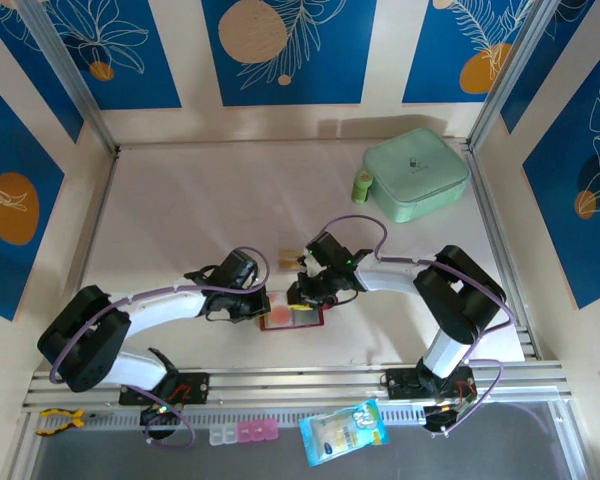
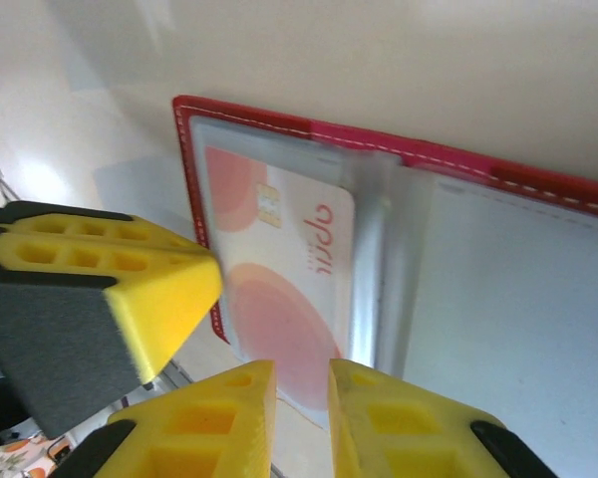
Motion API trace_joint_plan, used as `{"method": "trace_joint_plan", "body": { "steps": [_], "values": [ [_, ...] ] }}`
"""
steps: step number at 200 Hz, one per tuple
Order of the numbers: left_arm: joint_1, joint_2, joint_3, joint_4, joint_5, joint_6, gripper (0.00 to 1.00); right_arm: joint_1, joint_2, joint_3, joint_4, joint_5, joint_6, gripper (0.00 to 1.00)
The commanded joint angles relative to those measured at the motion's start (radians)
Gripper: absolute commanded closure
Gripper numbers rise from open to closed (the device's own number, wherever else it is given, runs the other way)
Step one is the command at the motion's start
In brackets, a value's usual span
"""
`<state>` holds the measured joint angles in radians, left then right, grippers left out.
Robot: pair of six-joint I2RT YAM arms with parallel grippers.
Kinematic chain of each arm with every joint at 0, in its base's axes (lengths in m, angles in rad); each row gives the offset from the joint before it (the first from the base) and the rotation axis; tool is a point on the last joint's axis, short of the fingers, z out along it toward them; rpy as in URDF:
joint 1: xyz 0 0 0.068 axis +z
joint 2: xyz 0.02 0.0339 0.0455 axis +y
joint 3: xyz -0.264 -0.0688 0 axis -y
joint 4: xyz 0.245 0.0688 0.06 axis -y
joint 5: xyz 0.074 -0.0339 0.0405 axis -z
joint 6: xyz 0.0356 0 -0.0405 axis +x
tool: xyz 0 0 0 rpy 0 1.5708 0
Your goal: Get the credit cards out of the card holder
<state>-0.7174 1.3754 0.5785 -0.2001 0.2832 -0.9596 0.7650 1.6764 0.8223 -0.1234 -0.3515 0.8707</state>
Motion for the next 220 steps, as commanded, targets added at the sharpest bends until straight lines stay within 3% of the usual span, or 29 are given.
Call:
{"method": "trace_joint_plan", "body": {
  "steps": [1,220],
  "values": [
    [0.012,-0.005,-0.002,-0.027,-0.01,0.016,0.96,-0.006,0.007,0.007,0.024,-0.055,0.017,0.78],
    [0.012,0.002,0.009,-0.063,-0.024,0.03,0.97,-0.001,0.08,0.014,0.078,-0.087,0.012,0.79]
  ]
}}
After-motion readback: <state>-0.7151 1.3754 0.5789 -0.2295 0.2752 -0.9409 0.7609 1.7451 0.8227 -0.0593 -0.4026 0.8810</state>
